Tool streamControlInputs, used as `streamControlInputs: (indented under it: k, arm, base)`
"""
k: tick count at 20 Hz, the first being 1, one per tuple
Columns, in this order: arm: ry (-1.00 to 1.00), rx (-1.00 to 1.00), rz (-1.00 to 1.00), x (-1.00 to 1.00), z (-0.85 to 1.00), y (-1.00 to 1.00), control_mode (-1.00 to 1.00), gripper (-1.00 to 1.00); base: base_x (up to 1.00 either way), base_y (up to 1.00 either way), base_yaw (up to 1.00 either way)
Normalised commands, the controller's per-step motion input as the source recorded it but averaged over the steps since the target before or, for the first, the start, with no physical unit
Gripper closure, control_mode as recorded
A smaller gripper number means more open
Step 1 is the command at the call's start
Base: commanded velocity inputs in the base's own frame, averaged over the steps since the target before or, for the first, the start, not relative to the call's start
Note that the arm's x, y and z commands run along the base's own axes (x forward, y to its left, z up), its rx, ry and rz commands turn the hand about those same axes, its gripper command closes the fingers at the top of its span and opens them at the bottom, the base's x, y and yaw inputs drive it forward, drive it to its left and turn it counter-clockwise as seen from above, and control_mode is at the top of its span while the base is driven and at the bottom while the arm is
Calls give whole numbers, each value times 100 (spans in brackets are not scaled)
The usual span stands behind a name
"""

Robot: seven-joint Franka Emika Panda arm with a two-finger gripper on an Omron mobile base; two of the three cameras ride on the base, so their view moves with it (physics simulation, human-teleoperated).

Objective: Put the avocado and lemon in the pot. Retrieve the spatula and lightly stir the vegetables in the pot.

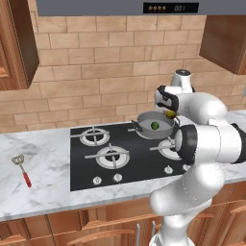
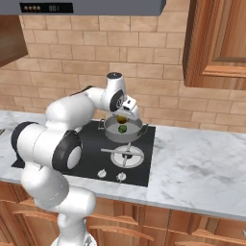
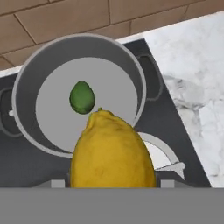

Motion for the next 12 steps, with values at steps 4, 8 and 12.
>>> streamControlInputs:
  k: [4,8,12]
  arm:
    - [0,6,-25,66,-28,13,-100,100]
    - [9,4,-22,49,-44,6,-100,100]
    - [17,4,-16,40,-41,0,-100,100]
  base:
    - [0,0,0]
    - [0,0,0]
    - [0,0,0]
